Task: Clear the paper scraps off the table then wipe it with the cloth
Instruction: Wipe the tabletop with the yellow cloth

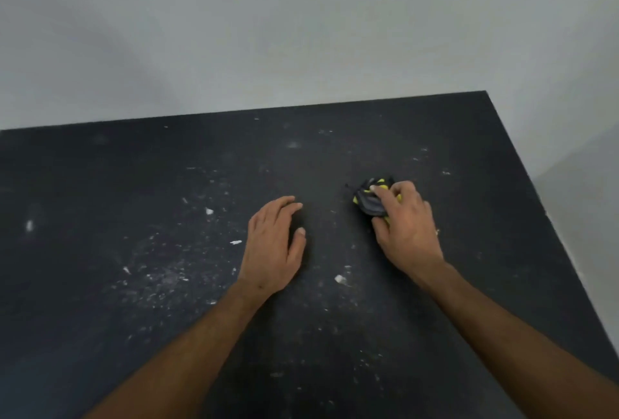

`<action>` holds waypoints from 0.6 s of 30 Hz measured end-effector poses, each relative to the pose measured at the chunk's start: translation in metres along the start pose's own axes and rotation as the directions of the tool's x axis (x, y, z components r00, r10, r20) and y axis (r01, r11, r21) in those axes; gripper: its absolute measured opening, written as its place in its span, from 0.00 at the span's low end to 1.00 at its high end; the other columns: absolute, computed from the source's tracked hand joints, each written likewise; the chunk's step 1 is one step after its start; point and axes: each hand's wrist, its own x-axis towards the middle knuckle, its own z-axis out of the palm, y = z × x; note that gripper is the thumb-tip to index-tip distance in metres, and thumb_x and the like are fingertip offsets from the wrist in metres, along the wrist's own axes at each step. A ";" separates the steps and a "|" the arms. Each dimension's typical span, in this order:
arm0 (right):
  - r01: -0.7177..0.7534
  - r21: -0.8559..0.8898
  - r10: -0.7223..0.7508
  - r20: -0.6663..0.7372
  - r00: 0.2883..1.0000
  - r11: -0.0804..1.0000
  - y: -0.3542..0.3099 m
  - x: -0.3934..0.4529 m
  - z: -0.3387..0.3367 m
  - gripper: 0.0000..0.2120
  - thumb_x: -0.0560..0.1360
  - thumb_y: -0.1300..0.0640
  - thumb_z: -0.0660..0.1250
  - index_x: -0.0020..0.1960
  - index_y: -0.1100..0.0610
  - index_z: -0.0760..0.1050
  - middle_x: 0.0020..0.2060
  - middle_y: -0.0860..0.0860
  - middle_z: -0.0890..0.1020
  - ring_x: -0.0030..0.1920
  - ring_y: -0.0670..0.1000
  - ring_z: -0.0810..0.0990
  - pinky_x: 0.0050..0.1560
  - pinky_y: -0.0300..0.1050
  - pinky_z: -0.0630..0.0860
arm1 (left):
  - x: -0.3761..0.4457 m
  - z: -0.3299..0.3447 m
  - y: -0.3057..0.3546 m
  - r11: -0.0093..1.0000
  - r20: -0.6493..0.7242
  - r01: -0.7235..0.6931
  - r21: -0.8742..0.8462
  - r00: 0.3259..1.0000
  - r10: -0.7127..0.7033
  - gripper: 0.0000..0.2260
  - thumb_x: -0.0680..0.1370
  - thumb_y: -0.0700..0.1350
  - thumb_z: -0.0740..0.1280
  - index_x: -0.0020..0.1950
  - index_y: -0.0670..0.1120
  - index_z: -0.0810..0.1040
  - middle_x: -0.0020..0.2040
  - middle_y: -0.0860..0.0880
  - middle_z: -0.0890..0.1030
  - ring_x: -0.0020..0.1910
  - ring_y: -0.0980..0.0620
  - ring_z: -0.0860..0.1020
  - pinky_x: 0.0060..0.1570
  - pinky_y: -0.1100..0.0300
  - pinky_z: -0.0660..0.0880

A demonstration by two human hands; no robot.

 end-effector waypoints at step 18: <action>0.390 0.211 -0.398 -0.006 0.917 0.896 -0.453 0.147 0.199 0.12 0.72 0.62 0.64 0.54 0.53 0.73 0.52 0.47 0.78 0.46 0.56 0.74 0.48 0.53 0.67 | -0.088 -0.252 -0.462 0.866 -0.231 0.462 0.193 0.879 -0.418 0.27 0.80 0.62 0.55 0.71 0.47 0.72 0.73 0.47 0.70 0.74 0.44 0.67 0.72 0.43 0.62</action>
